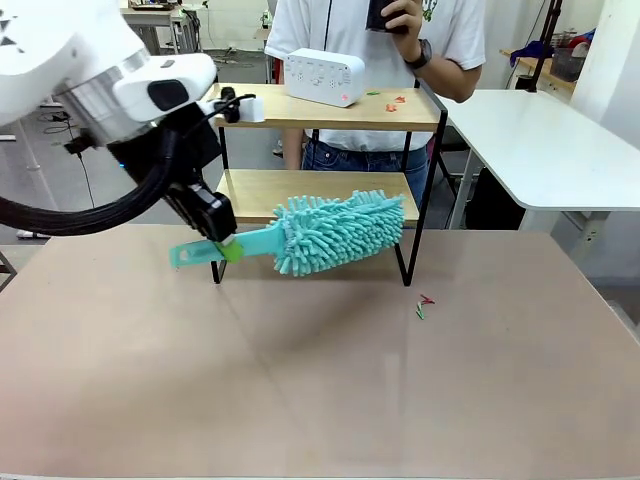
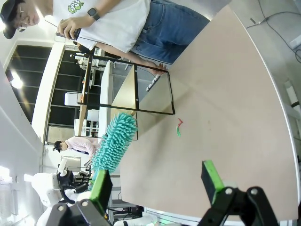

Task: Clean the shelf.
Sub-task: Clean the specific tier of the Shelf with the Duster once objects are removed, then clean the remaining tier of the Shelf with the Duster once objects are removed.

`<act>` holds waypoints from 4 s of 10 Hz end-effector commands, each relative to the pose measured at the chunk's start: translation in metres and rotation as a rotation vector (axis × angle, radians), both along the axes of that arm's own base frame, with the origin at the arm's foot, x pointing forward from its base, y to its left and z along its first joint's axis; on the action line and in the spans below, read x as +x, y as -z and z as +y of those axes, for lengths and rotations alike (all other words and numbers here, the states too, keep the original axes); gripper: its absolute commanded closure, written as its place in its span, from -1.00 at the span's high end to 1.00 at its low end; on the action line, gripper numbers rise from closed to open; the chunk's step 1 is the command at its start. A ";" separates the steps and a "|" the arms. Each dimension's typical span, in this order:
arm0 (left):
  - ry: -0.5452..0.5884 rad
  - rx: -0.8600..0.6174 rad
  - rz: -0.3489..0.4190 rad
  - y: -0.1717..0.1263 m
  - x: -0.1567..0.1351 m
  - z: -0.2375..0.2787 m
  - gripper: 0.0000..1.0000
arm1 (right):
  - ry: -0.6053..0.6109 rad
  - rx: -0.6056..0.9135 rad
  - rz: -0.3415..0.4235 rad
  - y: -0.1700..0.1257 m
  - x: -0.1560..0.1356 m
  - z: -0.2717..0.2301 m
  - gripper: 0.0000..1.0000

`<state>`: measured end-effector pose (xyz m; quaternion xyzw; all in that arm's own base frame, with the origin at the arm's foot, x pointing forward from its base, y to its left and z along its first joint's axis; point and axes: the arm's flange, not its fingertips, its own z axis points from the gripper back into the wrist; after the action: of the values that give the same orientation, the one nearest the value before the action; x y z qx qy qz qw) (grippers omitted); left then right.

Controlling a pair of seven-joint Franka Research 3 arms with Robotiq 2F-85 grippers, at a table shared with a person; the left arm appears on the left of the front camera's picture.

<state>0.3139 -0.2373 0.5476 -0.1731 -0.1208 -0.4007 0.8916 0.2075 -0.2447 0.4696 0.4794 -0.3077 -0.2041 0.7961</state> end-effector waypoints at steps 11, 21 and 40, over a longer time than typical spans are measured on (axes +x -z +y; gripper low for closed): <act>-0.179 -0.256 -0.111 -0.065 -0.138 0.260 -0.74 | -0.001 -0.005 -0.030 -0.001 0.002 0.000 1.00; -1.048 -0.583 0.020 -0.020 -0.127 0.396 -0.74 | -0.001 -0.005 -0.030 -0.001 0.002 0.000 1.00; -1.031 -0.611 0.005 -0.051 -0.116 0.381 -0.74 | -0.001 -0.005 -0.030 -0.001 0.002 0.000 1.00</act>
<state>0.1884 0.1538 0.5761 -0.3356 -0.2860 0.1462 0.8856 0.2080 -0.2443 0.4701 0.4775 -0.3070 -0.2049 0.7974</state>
